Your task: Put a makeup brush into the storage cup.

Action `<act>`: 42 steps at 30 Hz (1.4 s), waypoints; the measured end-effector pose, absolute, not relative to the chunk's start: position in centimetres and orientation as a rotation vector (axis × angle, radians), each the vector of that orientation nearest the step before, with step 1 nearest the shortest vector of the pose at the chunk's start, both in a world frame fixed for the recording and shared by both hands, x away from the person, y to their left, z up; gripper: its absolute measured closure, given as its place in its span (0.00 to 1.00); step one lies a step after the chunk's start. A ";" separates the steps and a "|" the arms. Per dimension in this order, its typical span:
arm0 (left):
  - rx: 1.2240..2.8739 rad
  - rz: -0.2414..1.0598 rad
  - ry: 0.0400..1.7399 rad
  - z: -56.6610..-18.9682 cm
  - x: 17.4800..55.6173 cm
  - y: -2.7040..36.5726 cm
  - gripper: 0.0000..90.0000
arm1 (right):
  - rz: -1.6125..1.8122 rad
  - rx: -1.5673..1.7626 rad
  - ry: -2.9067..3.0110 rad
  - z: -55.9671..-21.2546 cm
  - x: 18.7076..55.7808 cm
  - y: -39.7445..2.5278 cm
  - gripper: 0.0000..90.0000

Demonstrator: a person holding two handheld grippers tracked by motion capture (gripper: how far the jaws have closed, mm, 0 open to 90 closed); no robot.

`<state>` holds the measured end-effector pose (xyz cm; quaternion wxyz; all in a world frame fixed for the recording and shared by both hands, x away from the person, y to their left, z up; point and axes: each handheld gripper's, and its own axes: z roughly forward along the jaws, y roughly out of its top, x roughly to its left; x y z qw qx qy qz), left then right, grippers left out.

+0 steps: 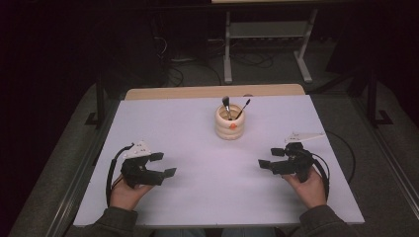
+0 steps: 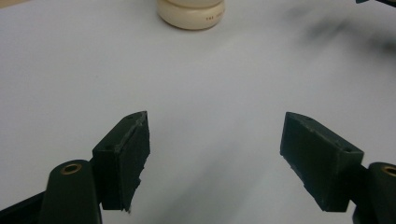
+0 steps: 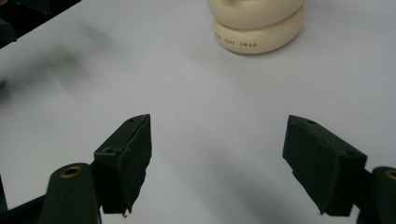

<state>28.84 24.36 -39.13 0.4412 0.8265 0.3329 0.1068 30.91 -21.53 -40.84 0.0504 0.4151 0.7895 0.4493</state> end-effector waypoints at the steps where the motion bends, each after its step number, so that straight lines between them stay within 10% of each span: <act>1: 2.050 0.259 0.826 -39.2 28.8 24.4 0.25 | 1.368 1.266 2.400 -41.0 30.7 -21.7 0.24; 42: 2.070 0.215 0.878 -41.1 27.2 25.4 0.25 | 1.421 1.263 2.333 -42.1 27.5 -23.1 0.21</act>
